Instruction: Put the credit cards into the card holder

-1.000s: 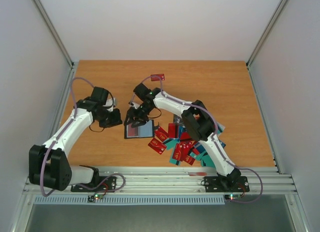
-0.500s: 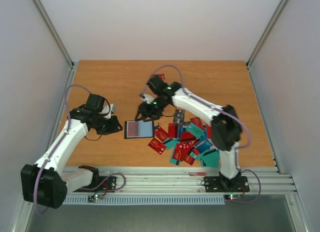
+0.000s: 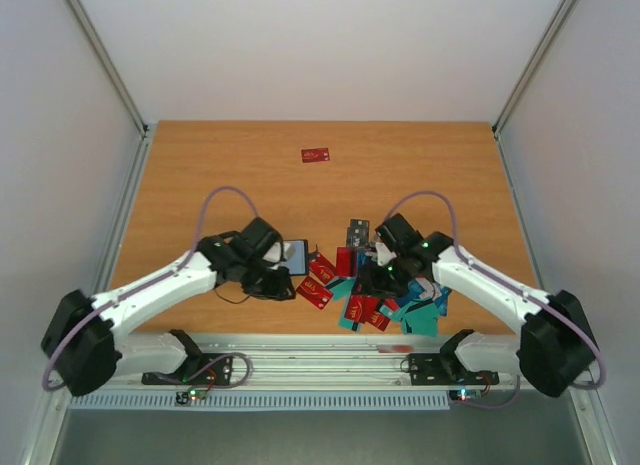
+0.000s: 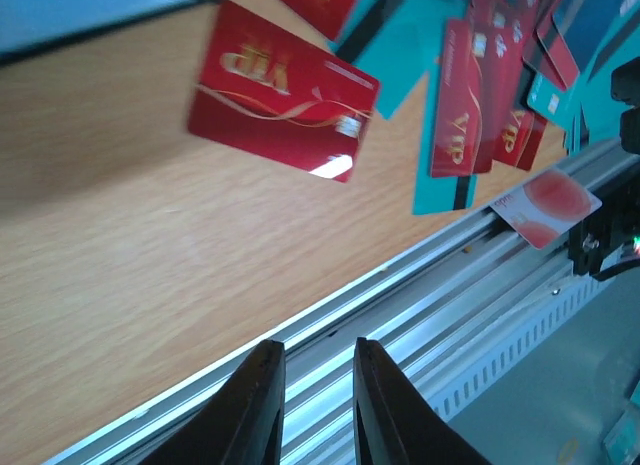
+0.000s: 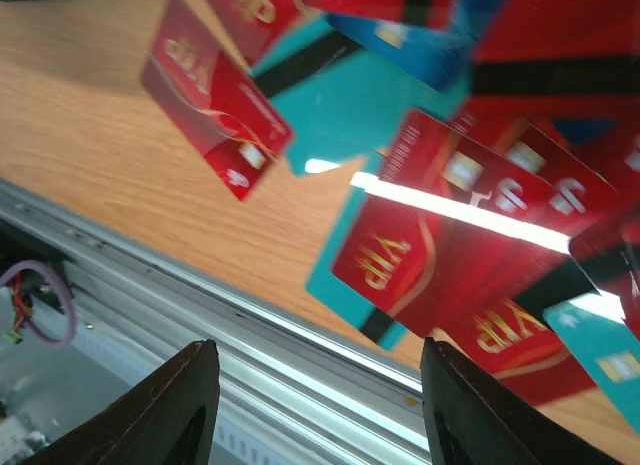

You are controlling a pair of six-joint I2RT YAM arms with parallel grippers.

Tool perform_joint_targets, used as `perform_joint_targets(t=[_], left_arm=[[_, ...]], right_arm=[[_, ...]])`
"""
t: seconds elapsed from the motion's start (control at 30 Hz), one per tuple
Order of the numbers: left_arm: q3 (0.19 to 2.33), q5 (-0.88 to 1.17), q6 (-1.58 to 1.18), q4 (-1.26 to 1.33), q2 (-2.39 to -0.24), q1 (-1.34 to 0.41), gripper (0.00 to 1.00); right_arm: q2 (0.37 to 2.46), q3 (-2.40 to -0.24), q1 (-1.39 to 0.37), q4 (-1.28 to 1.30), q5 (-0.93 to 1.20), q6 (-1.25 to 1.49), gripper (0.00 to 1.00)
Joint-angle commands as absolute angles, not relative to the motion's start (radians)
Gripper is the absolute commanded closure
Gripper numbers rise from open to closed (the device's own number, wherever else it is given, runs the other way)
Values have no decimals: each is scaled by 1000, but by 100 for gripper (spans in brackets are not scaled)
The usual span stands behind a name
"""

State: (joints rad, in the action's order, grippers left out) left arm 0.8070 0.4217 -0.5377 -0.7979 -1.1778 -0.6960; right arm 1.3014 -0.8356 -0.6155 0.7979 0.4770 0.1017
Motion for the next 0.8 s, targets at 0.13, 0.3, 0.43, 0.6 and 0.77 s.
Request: perform_joint_targets(t=[0.13, 0.3, 0.43, 0.6, 0.77], left_arm=[[962, 387, -677, -522, -1496, -927, 78], [1102, 366, -687, -520, -1695, -952, 78], [1198, 369, -676, -545, -1804, -951, 77], [1315, 356, -646, -587, -1926, -950, 75], [1411, 373, -625, -611, -2033, -950, 76]], right_arm=[[1111, -577, -575, 618, 508, 300, 39], [1080, -480, -547, 516, 593, 370, 39], [1053, -395, -530, 424, 632, 436, 39], [1056, -331, -519, 347, 656, 490, 39], [1033, -293, -511, 336, 654, 514, 42]])
